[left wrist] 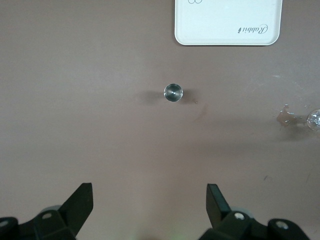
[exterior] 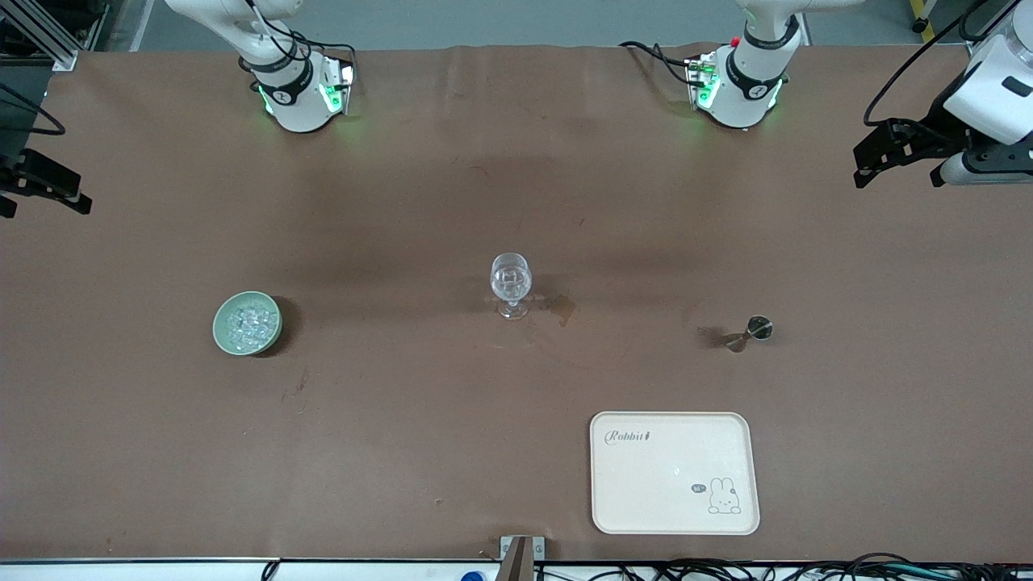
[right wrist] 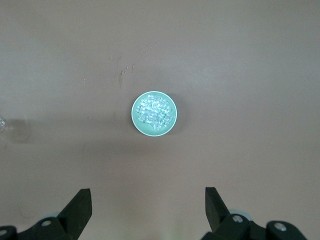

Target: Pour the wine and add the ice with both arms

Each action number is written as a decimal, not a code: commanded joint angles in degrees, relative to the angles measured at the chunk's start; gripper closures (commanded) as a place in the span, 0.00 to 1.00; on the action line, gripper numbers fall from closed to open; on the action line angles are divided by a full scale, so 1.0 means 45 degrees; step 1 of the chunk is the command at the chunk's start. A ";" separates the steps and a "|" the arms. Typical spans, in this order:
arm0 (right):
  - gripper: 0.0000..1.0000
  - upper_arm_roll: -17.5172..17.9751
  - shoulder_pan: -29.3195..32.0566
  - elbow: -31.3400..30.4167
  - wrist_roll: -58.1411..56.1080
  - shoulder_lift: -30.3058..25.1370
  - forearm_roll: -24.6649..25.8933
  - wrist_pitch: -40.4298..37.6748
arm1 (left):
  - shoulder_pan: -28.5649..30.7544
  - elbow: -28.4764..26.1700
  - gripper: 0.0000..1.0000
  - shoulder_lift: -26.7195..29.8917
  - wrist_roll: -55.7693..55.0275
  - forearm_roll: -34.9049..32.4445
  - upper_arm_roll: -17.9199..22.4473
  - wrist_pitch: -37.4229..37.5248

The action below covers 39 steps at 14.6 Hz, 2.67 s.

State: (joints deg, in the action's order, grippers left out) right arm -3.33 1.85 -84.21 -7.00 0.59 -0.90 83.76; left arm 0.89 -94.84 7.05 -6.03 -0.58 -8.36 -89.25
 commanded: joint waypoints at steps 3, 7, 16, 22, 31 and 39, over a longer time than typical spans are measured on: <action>0.01 0.0135 0.0214 -0.0309 -0.0008 -0.0541 -0.0190 -0.0292 | 0.0016 0.0235 0.00 0.0036 -0.0067 -0.0163 0.0080 0.0088; 0.01 0.0155 0.0195 -0.0309 -0.0008 -0.0541 -0.0190 -0.0409 | 0.0915 0.0802 0.00 -0.0395 0.0148 -0.0046 -0.0096 0.0107; 0.01 0.0155 0.0195 -0.0309 -0.0027 -0.0444 -0.0190 -0.0214 | 0.1770 0.2014 0.00 -0.2580 -0.0553 0.0148 0.0178 -0.0438; 0.01 0.0155 0.0195 -0.0309 -0.0027 -0.0327 -0.0190 0.0136 | 0.2751 0.1995 0.00 -0.4045 -0.1744 0.2975 0.0197 -0.0947; 0.01 0.0135 0.0546 -0.1476 -0.0047 0.1196 -0.0171 0.2709 | 0.3687 0.2014 0.01 -0.7286 -0.6000 0.5965 0.0217 -0.0986; 0.02 0.0135 0.0429 -0.4486 -0.0047 0.2562 -0.0171 0.7418 | 0.4684 0.2014 0.03 -0.9982 -0.7352 0.8955 0.0197 -0.1123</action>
State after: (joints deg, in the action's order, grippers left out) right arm -3.20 3.48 -101.77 -7.00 11.11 -1.02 113.60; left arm 21.02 -87.16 -35.27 -37.73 36.86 -7.14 -94.71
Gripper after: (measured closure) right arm 0.018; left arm 0.026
